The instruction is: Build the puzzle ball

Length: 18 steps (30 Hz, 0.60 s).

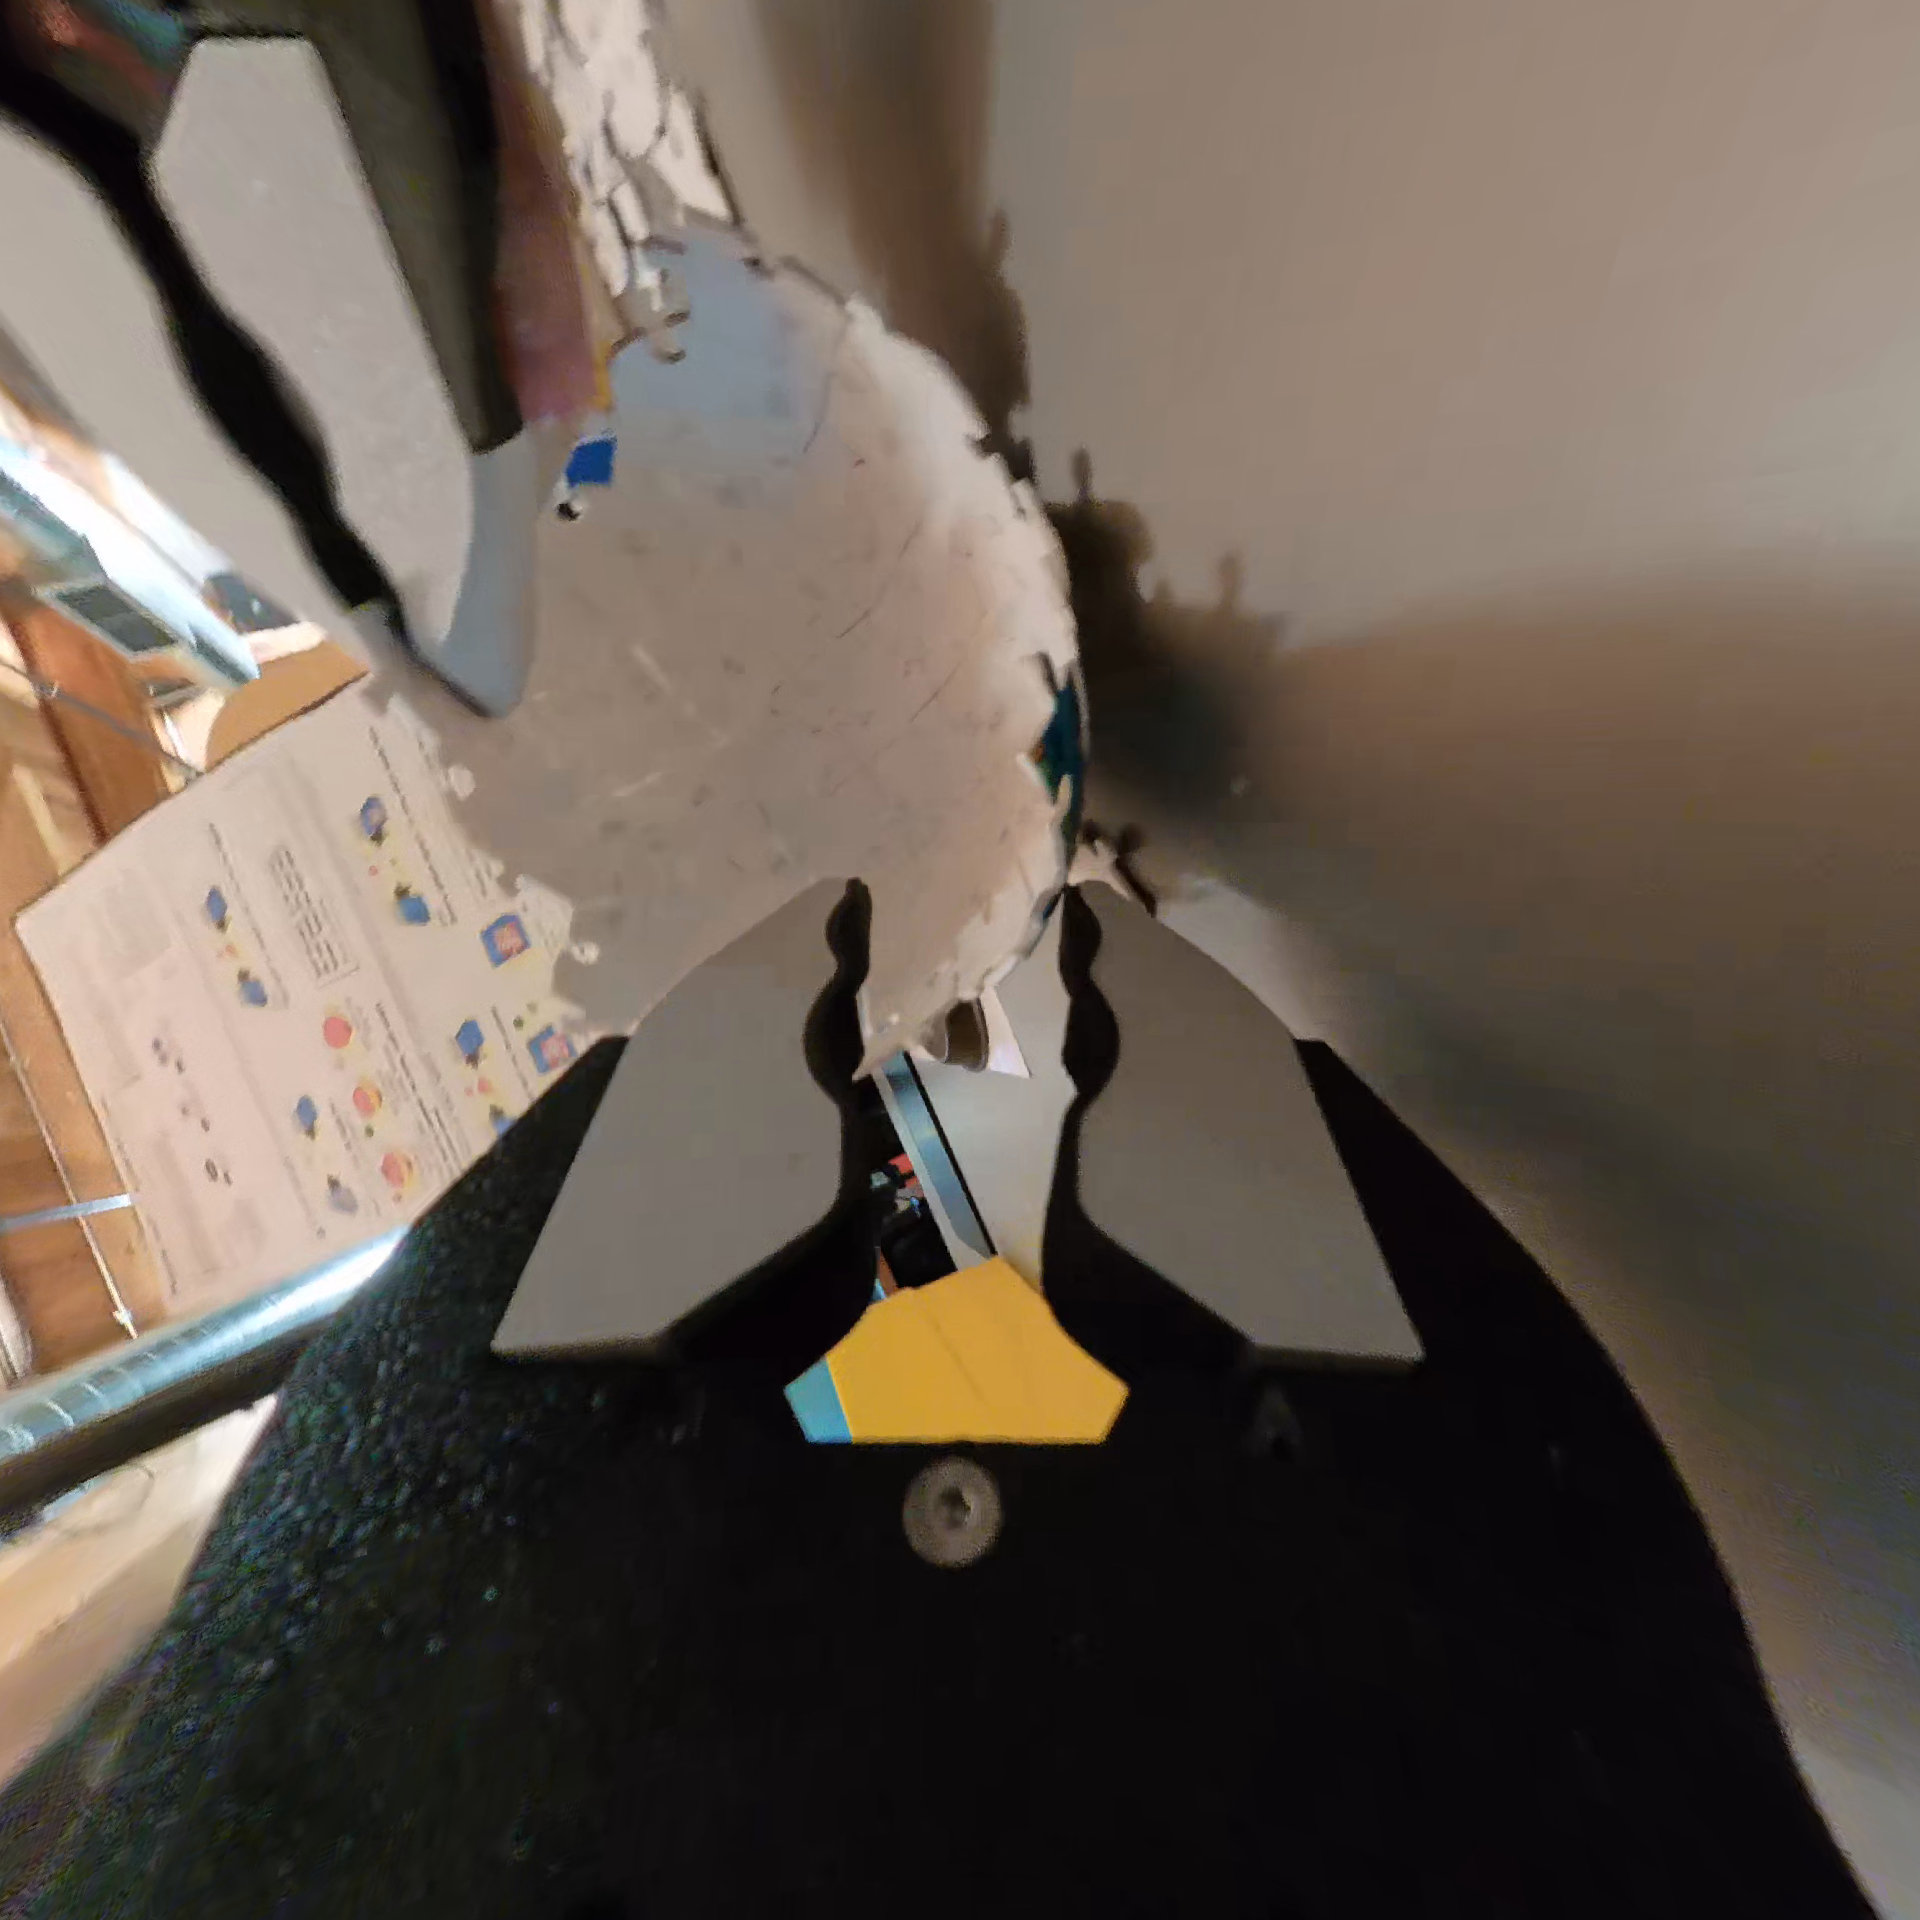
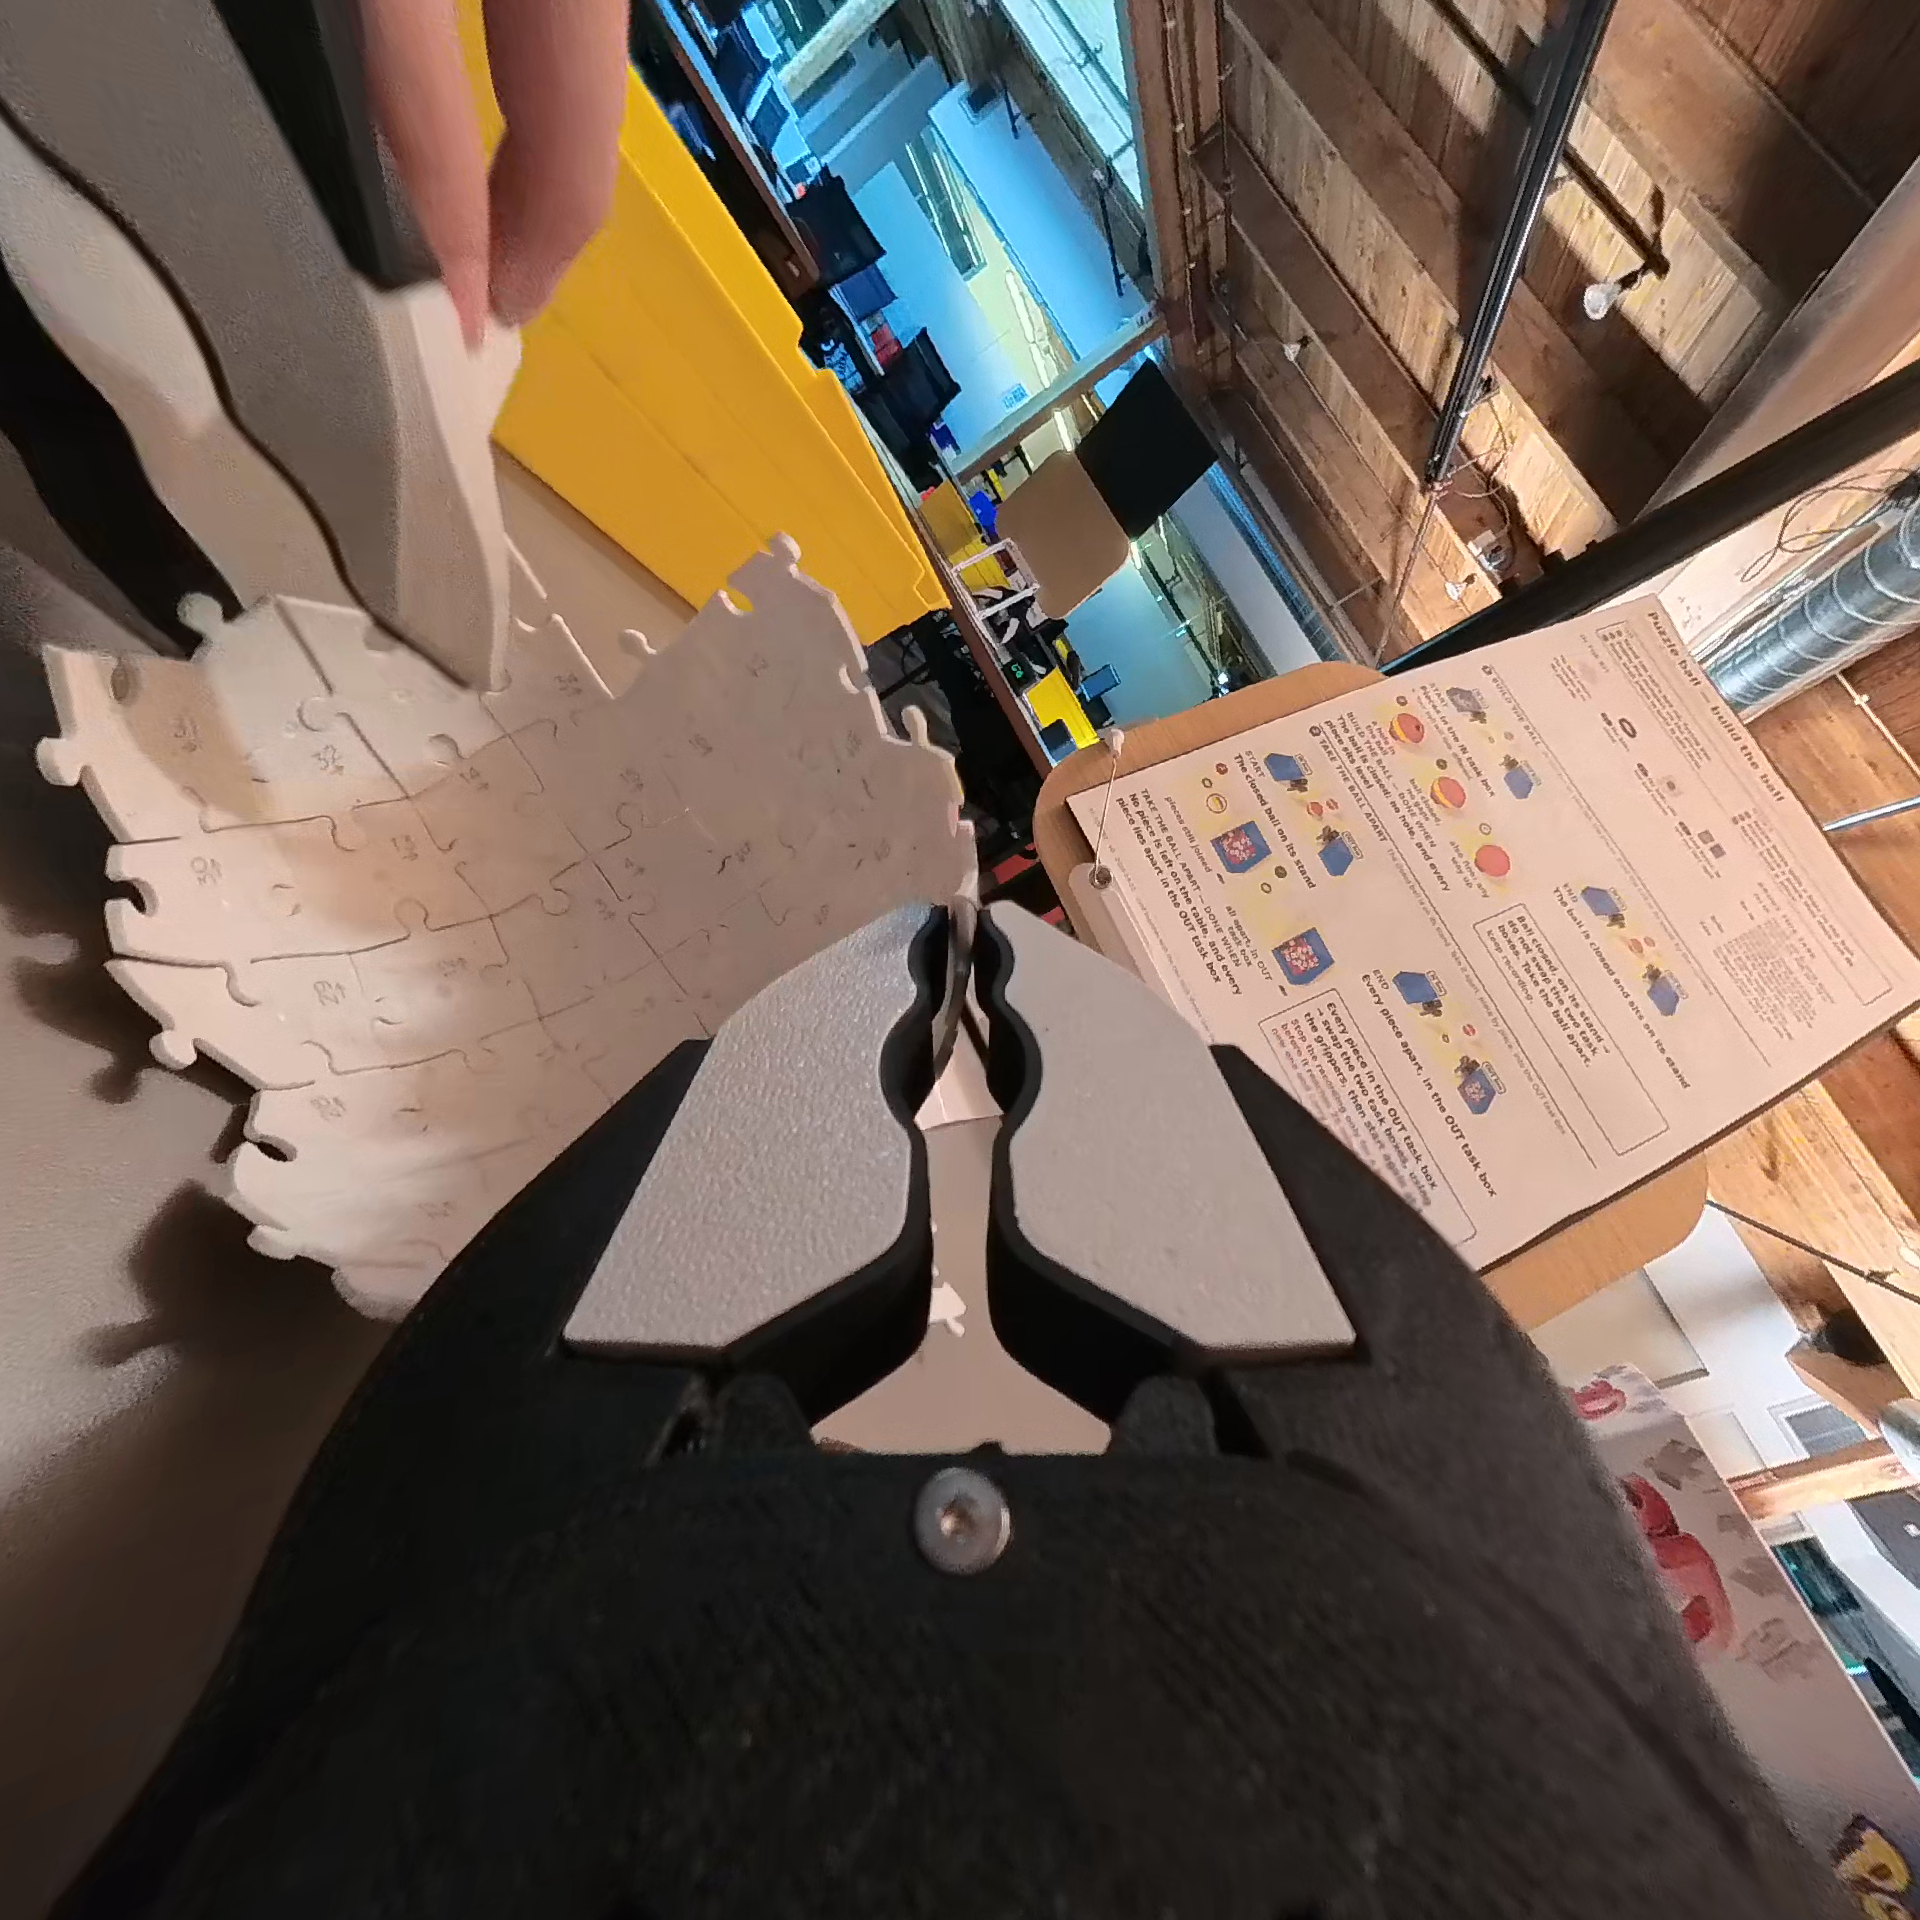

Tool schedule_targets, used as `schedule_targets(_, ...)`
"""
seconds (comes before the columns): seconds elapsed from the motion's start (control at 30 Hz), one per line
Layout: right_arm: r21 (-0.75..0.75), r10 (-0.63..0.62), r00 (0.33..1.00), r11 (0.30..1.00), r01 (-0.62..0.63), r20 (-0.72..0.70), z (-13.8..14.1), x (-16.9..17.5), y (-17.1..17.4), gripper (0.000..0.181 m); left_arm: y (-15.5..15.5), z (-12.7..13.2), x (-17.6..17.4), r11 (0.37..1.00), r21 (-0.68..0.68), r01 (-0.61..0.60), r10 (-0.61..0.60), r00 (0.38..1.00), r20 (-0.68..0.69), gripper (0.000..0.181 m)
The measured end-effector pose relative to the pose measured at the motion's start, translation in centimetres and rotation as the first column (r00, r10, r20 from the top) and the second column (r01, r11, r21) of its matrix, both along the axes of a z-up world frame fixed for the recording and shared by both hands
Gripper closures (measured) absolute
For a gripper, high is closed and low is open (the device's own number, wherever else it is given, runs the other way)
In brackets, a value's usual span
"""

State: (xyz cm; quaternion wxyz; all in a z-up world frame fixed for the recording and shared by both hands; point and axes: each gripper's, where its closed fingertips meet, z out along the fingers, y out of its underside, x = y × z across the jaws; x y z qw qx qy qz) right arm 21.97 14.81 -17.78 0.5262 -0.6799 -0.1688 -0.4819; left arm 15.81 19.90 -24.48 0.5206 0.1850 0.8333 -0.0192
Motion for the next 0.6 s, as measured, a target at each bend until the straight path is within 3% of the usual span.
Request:
schedule_targets(0.13, -0.007, -0.032, 0.999, 0.999, 0.032, -0.04, -0.3, 0.6, -0.2, 0.176, 0.7, 1.7, -1.1, 0.98, -0.173, -0.095, 0.101, 0.995, 0.022, 0.137)
schedule_targets(0.23, -0.017, -0.072, 0.993, 0.997, 0.071, -0.095, -0.7, 1.4, -0.4, 0.176, 1.5, 2.9, -2.2, 0.882, -0.416, -0.221, 0.235, 0.972, -0.019, 0.133)
schedule_targets(0.33, -0.022, -0.107, 0.977, 0.994, 0.105, -0.185, -1.1, 2.2, -0.7, 0.176, 2.1, 2.9, -3.4, 0.659, -0.647, -0.383, 0.354, 0.917, -0.181, 0.13)
schedule_targets(0.4, -0.017, -0.118, 0.96, 0.993, 0.118, -0.253, -1.4, 2.7, -1.0, 0.176, 2.0, 2.5, -4.0, 0.493, -0.717, -0.493, 0.394, 0.861, -0.321, 0.128)
schedule_targets(0.5, -0.023, -0.138, 0.928, 0.99, 0.139, -0.346, -2.0, 3.6, -1.5, 0.175, 1.9, 2.8, -4.1, 0.231, -0.774, -0.59, 0.416, 0.779, -0.469, 0.13)
schedule_targets(0.6, -0.028, -0.143, 0.895, 0.989, 0.145, -0.422, -2.7, 4.3, -1.9, 0.175, 0.8, 2.5, -4.0, -0.013, -0.724, -0.69, 0.317, 0.684, -0.658, 0.121)
